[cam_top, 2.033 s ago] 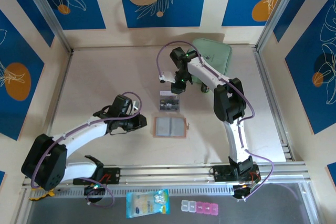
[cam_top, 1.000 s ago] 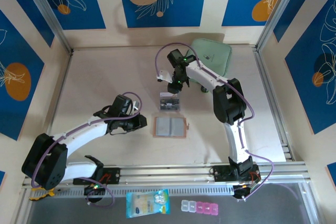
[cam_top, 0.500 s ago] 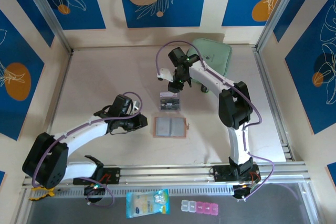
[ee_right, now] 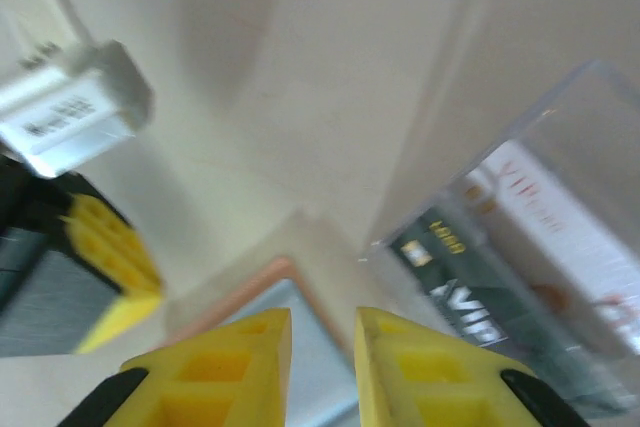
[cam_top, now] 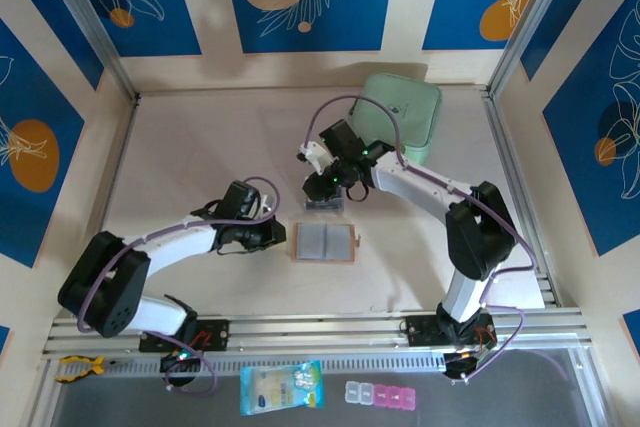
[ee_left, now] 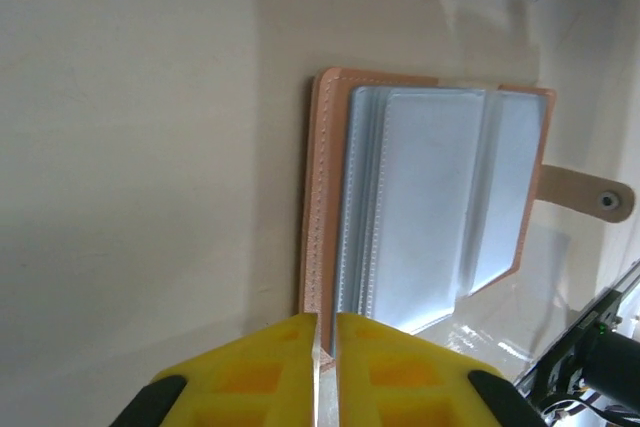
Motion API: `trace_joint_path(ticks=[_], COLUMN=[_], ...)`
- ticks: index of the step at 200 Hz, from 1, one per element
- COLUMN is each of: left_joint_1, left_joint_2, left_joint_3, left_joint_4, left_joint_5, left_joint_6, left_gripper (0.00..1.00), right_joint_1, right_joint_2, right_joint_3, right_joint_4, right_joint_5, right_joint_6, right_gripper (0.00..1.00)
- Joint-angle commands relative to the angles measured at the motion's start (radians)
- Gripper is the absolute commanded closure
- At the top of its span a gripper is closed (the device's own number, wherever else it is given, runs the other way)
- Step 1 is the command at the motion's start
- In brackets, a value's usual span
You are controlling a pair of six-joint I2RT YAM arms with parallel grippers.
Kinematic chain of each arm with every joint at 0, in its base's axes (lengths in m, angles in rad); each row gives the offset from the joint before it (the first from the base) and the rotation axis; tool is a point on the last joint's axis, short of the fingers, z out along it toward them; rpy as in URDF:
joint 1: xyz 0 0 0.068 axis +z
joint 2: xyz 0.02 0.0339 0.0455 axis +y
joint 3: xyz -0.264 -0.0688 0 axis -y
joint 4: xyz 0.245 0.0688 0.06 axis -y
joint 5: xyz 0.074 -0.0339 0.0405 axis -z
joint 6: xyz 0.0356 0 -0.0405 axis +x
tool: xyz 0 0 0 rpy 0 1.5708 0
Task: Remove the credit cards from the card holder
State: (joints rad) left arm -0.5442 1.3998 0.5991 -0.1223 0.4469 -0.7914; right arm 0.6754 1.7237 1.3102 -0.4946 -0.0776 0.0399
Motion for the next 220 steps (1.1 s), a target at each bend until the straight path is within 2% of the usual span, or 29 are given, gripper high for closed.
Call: trace_joint_path(ticks=[1, 19, 48, 75, 135, 220], left_joint_1=[-0.021, -0.040, -0.055, -0.068, -0.078, -0.080], left_joint_2=[0.034, 0.051, 0.090, 0.115, 0.162, 0.152], left_joint_3=[0.031, 0.042, 0.054, 0.069, 0.081, 0.060], left_joint_4=[0.038, 0.047, 0.067, 0.067, 0.046, 0.043], left_joint_5=[0.033, 0.026, 0.022, 0.013, -0.011, -0.024], left_joint_6=[-0.010, -0.012, -0.020, -0.022, -0.009, -0.008], left_gripper=[0.89, 0.91, 0.95, 0.99, 1.00, 1.00], right_joint_1=[0.008, 0.027, 0.030, 0.041, 0.048, 0.058], right_joint_2=[-0.055, -0.101, -0.123, -0.125, -0.150, -0.159], right_joint_3=[-0.066, -0.146, -0.227, -0.272, -0.361, -0.397], right_joint_4=[0.102, 0.146, 0.166, 0.180, 0.205, 0.224], right_joint_5=[-0.033, -0.047, -0.068, -0.115, -0.090, -0.091], right_joint_6=[0.317, 0.418, 0.556, 0.580, 0.661, 0.701], right_gripper=[0.77, 0.74, 0.81, 0.85, 0.75, 0.69])
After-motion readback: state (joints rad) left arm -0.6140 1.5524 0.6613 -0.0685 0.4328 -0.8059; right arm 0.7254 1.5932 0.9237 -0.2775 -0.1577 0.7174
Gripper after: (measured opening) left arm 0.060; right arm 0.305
